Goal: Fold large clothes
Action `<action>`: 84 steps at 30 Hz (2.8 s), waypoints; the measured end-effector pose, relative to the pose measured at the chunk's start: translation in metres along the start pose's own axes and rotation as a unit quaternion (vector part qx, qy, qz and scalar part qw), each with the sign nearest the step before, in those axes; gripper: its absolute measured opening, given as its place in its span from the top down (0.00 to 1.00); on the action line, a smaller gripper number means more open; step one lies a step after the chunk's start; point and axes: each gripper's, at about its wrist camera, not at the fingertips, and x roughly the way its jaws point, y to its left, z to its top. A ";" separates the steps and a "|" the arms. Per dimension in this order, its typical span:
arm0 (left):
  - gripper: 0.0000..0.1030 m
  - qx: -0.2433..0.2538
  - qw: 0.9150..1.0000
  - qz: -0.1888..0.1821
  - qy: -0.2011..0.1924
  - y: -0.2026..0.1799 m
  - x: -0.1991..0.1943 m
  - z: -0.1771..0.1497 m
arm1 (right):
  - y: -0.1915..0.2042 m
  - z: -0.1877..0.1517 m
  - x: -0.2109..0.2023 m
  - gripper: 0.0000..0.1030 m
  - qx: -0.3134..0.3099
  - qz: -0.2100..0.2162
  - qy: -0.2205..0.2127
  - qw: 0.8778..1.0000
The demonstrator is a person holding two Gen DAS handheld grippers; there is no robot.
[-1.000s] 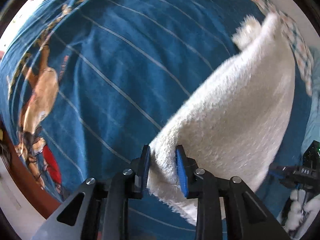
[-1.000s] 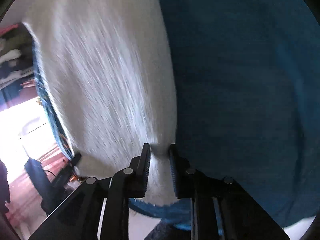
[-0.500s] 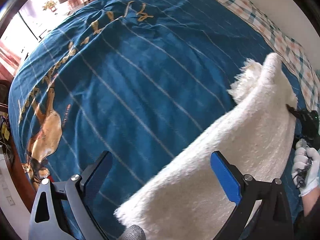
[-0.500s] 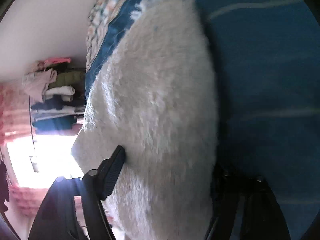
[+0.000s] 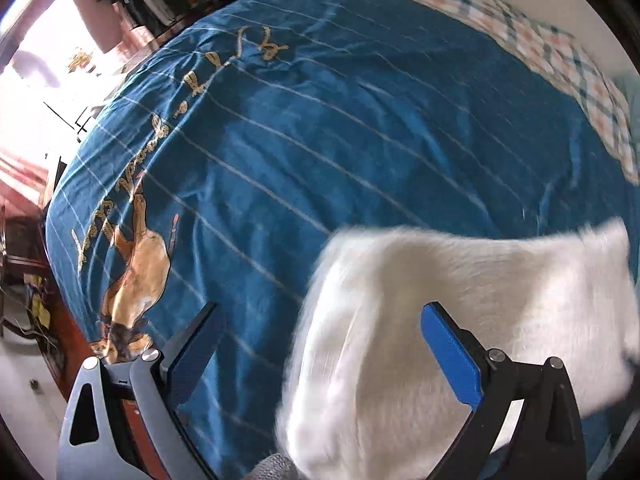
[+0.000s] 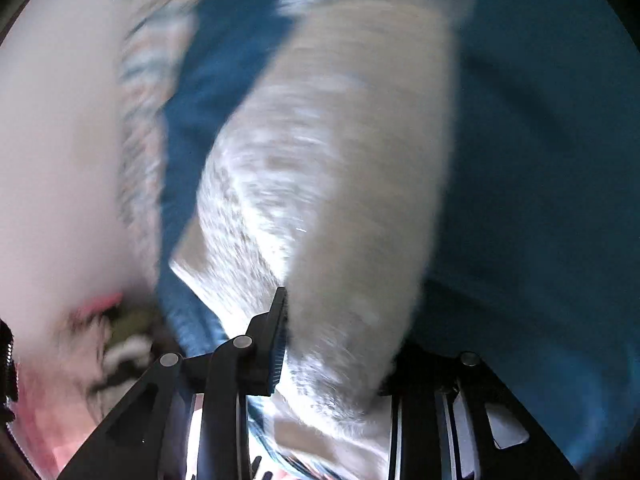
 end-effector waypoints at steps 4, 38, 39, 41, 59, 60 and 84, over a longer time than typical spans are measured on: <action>0.03 0.047 0.999 0.022 0.008 -0.023 0.007 -0.014 | -0.090 -0.033 -0.038 0.71 0.087 -0.078 -0.014 0.993; 0.03 0.128 0.989 0.071 -0.010 -0.170 0.003 -0.086 | 0.107 -0.067 0.079 0.76 -0.420 -0.190 0.155 0.874; 0.03 0.124 0.989 0.084 -0.004 -0.161 0.011 -0.091 | 0.101 -0.076 0.091 0.76 -0.427 -0.203 0.171 0.865; 0.03 0.115 0.989 0.098 0.011 -0.145 0.031 -0.099 | 0.076 -0.086 0.123 0.76 -0.424 -0.233 0.204 0.851; 0.00 0.092 0.994 0.056 0.028 -0.126 0.082 -0.103 | 0.040 -0.029 0.112 0.87 -0.354 -0.248 0.120 0.894; 0.00 0.096 0.993 0.062 0.029 -0.130 0.079 -0.100 | 0.027 -0.019 0.123 0.87 -0.324 -0.233 0.132 0.908; 0.00 0.225 0.974 0.029 0.005 -0.266 0.043 -0.117 | -0.154 0.014 0.040 0.34 -0.056 0.172 0.028 0.983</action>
